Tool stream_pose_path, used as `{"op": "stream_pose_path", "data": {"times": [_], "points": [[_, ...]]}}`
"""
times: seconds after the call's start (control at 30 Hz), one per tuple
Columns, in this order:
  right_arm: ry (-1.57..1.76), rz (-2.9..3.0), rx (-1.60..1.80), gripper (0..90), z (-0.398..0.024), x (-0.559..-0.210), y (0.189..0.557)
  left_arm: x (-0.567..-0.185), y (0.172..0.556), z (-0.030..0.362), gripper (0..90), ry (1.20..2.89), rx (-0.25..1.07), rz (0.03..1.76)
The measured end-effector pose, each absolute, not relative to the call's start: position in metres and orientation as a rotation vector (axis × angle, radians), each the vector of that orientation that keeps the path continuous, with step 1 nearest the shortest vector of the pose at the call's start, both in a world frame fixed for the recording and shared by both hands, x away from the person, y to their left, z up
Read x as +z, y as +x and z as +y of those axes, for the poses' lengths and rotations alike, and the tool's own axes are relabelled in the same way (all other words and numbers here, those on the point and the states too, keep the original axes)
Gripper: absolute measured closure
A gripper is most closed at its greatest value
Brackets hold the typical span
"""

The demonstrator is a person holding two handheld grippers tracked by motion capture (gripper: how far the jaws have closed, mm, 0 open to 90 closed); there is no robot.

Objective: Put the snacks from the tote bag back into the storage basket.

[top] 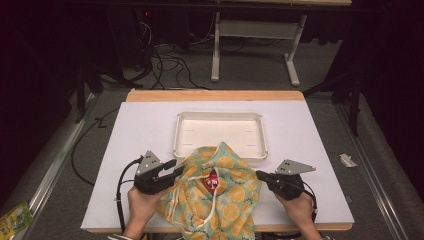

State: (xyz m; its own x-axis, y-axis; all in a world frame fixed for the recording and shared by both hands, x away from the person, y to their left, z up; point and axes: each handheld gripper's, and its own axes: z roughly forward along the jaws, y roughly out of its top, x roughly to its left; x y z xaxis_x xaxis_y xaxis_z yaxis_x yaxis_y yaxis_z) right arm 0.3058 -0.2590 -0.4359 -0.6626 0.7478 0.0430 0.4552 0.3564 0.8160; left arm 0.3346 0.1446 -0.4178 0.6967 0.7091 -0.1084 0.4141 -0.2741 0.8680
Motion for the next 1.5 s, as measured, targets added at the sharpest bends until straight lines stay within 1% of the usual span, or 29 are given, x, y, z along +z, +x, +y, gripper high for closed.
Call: {"op": "stream_pose_path", "data": {"times": [0.07,0.4,0.57,0.7,0.87,0.93,1.1,1.23,1.37,1.43,1.5], "points": [[1.057,2.289,1.208,90.0,-0.259,-0.436,0.306,-0.42,0.336,0.147,61.0,1.912,0.382,0.895],[1.059,2.285,1.198,90.0,-0.259,-0.437,0.306,-0.438,0.345,0.149,59.1,1.937,0.314,0.966],[1.061,2.287,1.18,90.0,-0.259,-0.439,0.307,-0.442,0.348,0.145,67.2,1.965,0.269,0.95],[1.065,2.288,1.172,90.0,-0.261,-0.441,0.309,-0.443,0.348,0.142,77.1,1.969,0.244,0.928],[1.082,2.294,1.154,90.0,-0.263,-0.445,0.311,-0.444,0.348,0.141,87.4,1.978,0.223,0.914],[1.089,2.294,1.151,90.0,-0.264,-0.447,0.311,-0.443,0.347,0.14,89.3,1.968,0.222,0.91],[1.106,2.3,1.134,90.0,-0.264,-0.45,0.313,-0.441,0.346,0.141,89.8,1.958,0.213,0.897],[1.113,2.311,1.112,85.0,-0.263,-0.45,0.312,-0.441,0.344,0.14,89.9,1.955,0.212,0.883],[1.125,2.289,1.122,76.6,-0.263,-0.445,0.309,-0.44,0.343,0.139,89.9,1.949,0.214,0.871],[1.119,2.273,1.137,69.9,-0.262,-0.44,0.307,-0.439,0.342,0.139,89.9,1.952,0.213,0.862],[1.104,2.26,1.146,69.5,-0.261,-0.433,0.303,-0.438,0.342,0.139,90.0,1.95,0.213,0.858]]}}
